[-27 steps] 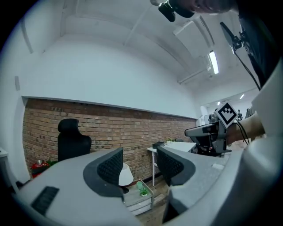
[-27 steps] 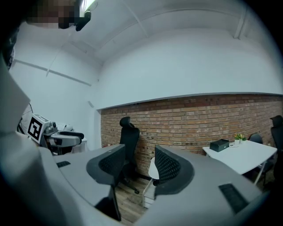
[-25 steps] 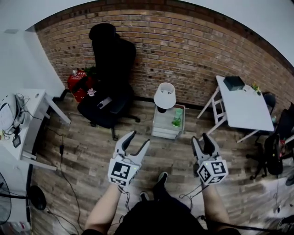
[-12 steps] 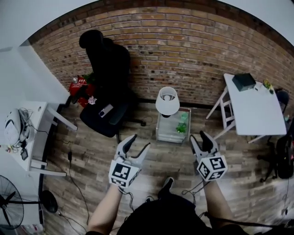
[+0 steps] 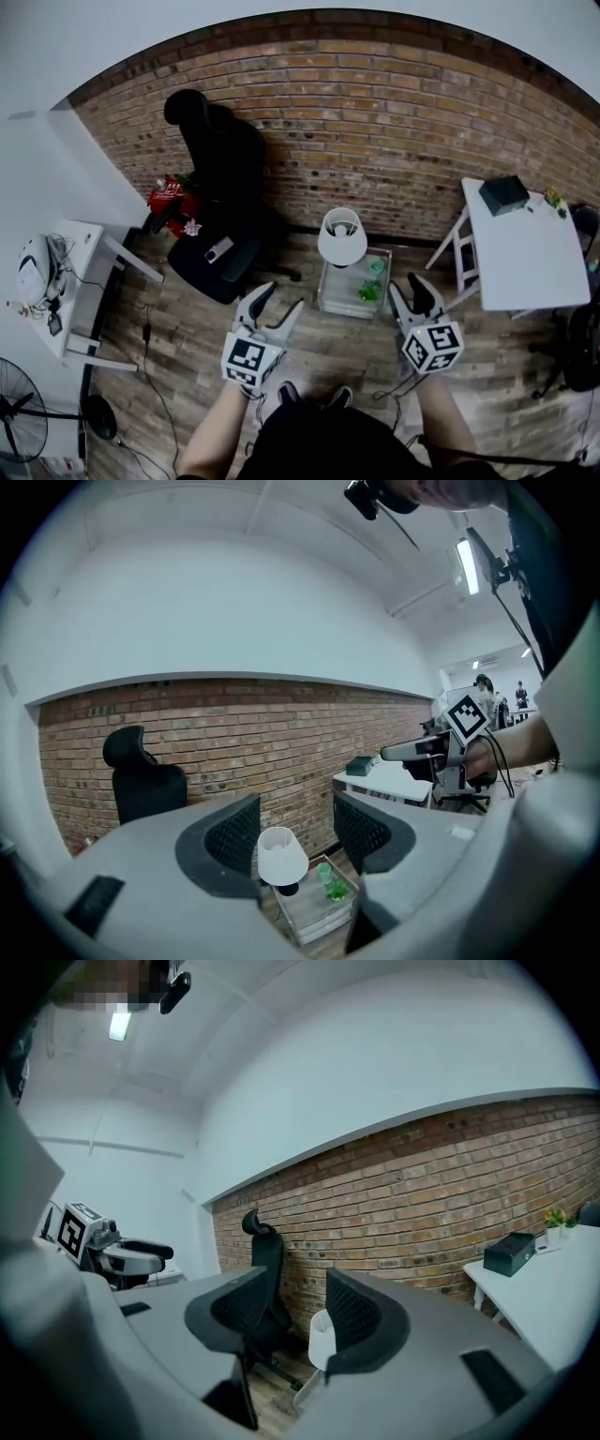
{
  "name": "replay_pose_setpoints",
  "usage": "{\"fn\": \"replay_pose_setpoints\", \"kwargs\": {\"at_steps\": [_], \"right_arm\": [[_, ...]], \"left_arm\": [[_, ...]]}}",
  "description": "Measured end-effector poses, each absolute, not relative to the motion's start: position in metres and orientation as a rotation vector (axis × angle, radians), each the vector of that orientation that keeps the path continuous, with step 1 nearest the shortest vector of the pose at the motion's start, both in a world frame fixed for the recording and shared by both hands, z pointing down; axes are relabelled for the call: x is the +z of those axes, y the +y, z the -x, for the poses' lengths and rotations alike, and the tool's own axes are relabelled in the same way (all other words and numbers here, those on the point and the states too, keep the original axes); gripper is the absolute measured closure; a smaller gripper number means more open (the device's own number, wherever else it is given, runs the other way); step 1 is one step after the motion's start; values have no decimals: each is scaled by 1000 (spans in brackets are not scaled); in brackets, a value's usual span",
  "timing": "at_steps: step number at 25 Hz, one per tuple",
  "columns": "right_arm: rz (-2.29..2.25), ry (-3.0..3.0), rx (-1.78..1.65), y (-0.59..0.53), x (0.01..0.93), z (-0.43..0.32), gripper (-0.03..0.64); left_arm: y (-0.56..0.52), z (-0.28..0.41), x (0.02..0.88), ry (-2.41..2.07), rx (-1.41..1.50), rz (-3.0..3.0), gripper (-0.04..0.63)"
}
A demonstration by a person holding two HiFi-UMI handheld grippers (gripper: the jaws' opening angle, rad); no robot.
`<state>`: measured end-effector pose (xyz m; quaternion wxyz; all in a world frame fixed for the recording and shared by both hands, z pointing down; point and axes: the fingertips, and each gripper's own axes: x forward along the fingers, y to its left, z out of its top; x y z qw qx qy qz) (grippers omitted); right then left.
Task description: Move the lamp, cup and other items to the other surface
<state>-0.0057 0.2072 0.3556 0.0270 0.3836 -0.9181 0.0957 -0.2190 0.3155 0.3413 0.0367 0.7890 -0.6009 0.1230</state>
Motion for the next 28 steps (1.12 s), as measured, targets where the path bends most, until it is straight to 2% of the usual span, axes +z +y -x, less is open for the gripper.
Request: {"fn": "replay_pose_setpoints", "kwargs": {"at_steps": [9, 16, 28], "right_arm": [[-1232, -2778, 319, 163, 375, 12, 416], [-1313, -2670, 304, 109, 384, 25, 416], [-1462, -2478, 310, 31, 392, 83, 419]], "left_arm": [[254, 234, 366, -1770, 360, -2438, 357], [151, 256, 379, -1658, 252, -2522, 357], [23, 318, 408, -1396, 168, -2617, 357]]}}
